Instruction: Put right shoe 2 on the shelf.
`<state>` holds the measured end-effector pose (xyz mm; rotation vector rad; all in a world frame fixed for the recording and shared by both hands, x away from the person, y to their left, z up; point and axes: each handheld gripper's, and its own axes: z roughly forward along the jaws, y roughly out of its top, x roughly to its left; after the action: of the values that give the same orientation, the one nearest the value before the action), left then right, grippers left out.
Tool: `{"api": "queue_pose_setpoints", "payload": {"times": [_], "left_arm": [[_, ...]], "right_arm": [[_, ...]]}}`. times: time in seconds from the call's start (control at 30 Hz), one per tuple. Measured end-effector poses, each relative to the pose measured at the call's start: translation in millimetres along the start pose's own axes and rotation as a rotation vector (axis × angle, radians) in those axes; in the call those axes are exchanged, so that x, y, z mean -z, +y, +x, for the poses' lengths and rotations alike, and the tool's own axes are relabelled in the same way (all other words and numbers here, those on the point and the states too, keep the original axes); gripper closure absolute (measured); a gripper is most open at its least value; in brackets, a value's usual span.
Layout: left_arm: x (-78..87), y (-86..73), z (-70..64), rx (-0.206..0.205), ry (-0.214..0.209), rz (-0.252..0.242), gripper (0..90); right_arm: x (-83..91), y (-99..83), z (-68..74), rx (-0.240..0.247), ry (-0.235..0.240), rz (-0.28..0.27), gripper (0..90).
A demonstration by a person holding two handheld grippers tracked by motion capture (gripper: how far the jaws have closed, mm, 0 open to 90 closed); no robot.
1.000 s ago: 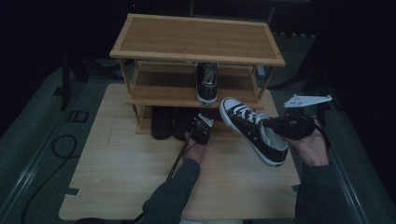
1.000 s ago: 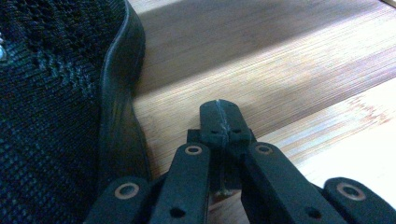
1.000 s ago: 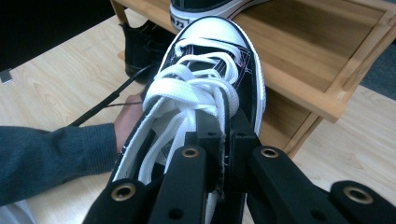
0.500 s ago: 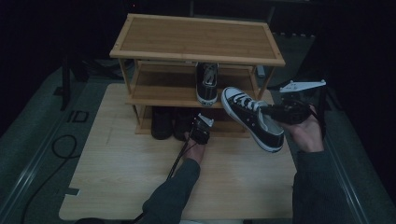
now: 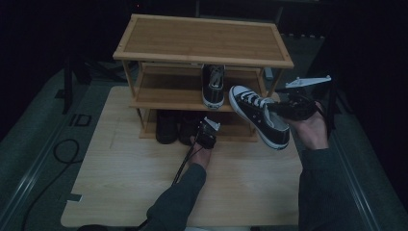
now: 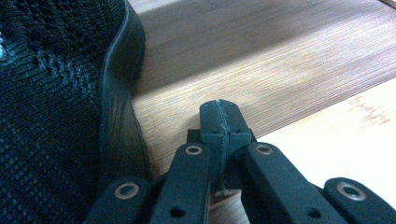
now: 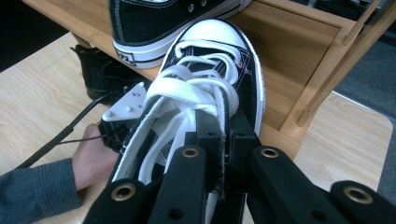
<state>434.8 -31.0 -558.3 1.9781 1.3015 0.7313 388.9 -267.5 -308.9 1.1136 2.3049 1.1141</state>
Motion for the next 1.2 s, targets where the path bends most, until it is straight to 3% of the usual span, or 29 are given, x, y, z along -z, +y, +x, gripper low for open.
{"api": "queue_pose_setpoints", "payload": {"times": [1.2], "left_arm": [[0.0,0.0,0.0,0.001,0.000,0.000,90.0]], "right_arm": [[-24.1,17.9,-10.6,-0.052,-0.032,-0.015,87.3]]}}
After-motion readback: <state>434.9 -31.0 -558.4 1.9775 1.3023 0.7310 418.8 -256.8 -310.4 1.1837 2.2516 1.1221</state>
